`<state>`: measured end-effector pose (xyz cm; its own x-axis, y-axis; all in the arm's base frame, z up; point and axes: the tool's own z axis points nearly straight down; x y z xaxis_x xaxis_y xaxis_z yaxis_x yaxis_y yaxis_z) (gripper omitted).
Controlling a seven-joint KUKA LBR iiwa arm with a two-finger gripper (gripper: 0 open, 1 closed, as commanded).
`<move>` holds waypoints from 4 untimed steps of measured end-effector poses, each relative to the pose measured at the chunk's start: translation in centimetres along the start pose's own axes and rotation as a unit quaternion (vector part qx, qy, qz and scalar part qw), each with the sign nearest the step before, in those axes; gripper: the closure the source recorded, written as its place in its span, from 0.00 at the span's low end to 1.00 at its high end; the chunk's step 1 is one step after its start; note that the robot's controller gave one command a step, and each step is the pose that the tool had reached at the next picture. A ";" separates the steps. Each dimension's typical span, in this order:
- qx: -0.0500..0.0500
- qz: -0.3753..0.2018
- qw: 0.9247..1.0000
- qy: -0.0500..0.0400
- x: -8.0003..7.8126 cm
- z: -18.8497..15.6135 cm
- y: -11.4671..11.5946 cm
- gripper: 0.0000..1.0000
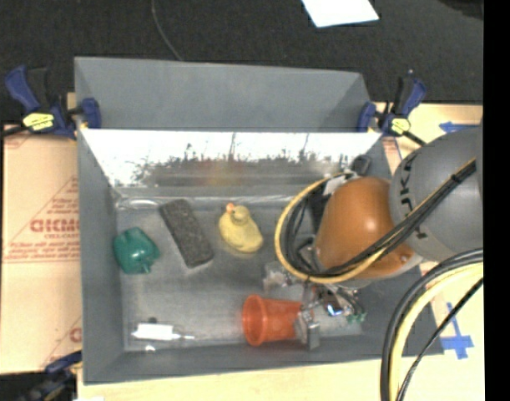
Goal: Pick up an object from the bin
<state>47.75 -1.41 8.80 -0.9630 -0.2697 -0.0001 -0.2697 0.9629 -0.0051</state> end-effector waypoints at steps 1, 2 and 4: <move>0.000 0.053 0.999 -0.007 -1.0 -3.4 3.7 0.00; 0.002 0.067 0.998 -0.005 -1.6 -1.2 7.2 0.00; 0.001 0.212 0.977 -0.007 -0.2 1.8 -0.3 1.00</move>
Offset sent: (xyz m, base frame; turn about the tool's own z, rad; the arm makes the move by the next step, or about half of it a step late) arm -0.0043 0.0738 0.0120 0.1373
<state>48.00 -1.67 7.02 -0.9880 0.1539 -0.0158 0.1540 0.9881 -0.0039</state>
